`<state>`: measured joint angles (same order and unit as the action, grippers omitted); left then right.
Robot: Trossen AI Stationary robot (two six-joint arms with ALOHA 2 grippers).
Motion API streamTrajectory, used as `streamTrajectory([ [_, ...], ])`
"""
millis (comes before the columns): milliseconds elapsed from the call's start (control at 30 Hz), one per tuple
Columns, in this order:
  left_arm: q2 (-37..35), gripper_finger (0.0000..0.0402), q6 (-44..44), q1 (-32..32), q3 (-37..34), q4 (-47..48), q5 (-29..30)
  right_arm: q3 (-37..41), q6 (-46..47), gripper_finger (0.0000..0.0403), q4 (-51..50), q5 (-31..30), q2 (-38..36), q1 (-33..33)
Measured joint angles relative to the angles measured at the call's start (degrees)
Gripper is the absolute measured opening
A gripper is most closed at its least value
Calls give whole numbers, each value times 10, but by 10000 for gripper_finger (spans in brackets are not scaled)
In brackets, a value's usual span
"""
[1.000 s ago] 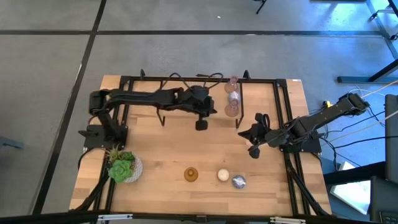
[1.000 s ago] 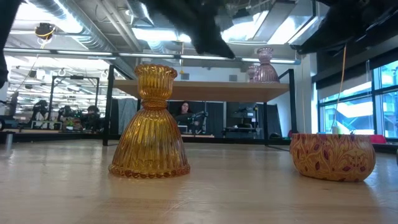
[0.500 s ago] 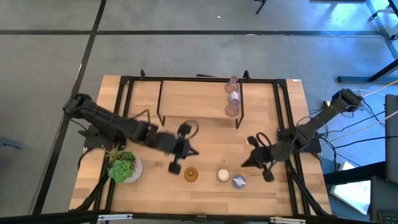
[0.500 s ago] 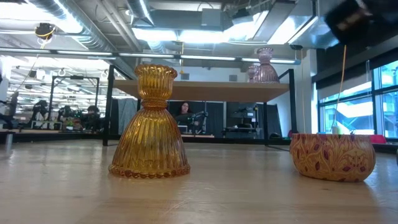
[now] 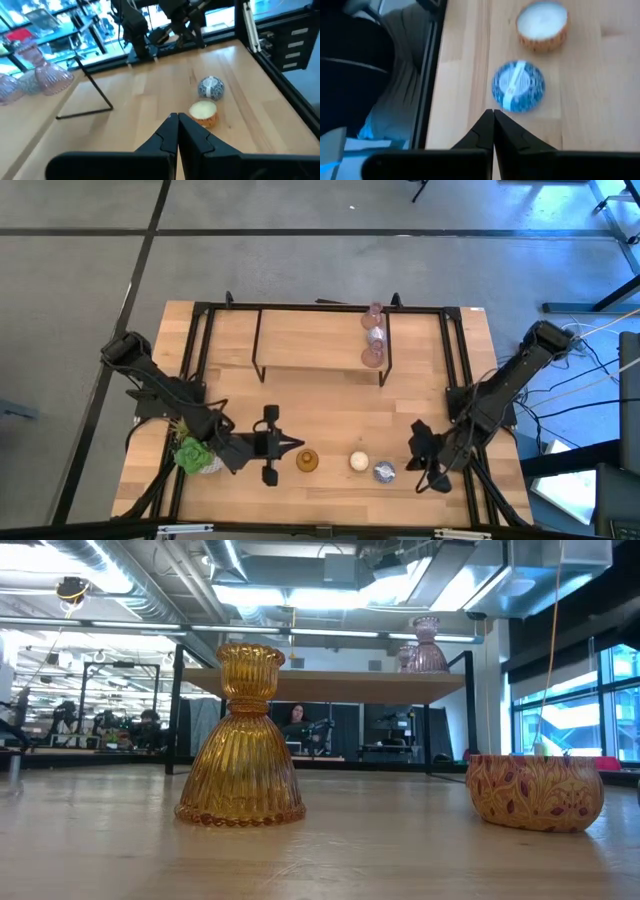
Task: Pick & Place candle stick holders
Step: Put the blue scented candle on the shelf
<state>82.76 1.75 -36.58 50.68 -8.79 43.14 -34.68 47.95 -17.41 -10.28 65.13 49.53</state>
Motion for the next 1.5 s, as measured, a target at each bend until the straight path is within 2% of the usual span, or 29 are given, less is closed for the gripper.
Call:
streamTrajectory([
  [133,-4,2,-5,6,0,-15,11,-6,-41,20,20,0,1,-35],
  [267,-4,2,-14,10,0,-16,-6,-46,-111,46,20,-3,1,-66],
  [467,-4,2,-11,6,0,-8,-12,-100,-199,126,12,-21,4,-73],
  [567,-4,2,-7,1,0,-2,-12,-110,-183,182,-20,-17,18,-66],
  [700,0,2,-1,-6,0,-1,-12,-110,-100,253,-77,4,46,-40],
  [867,11,2,1,-3,0,-24,-11,-110,-38,304,-91,11,71,-18],
  [933,18,2,10,10,0,-46,-20,-110,-11,308,-82,23,74,-17],
  [1033,23,2,39,25,0,-81,-82,-110,33,303,-74,23,76,-3],
  [1133,28,2,52,24,1,-109,-154,-110,57,292,-49,-47,78,41],
  [1233,41,2,59,0,13,-93,-126,-110,75,281,-41,-161,87,93],
  [1333,55,2,61,-36,41,-78,-74,-110,131,271,-47,-233,104,133],
  [1400,66,2,60,-60,59,-76,-49,-110,184,264,-45,-237,127,152],
  [1500,82,2,51,-91,86,-78,-36,-110,263,252,-44,-193,175,164],
])
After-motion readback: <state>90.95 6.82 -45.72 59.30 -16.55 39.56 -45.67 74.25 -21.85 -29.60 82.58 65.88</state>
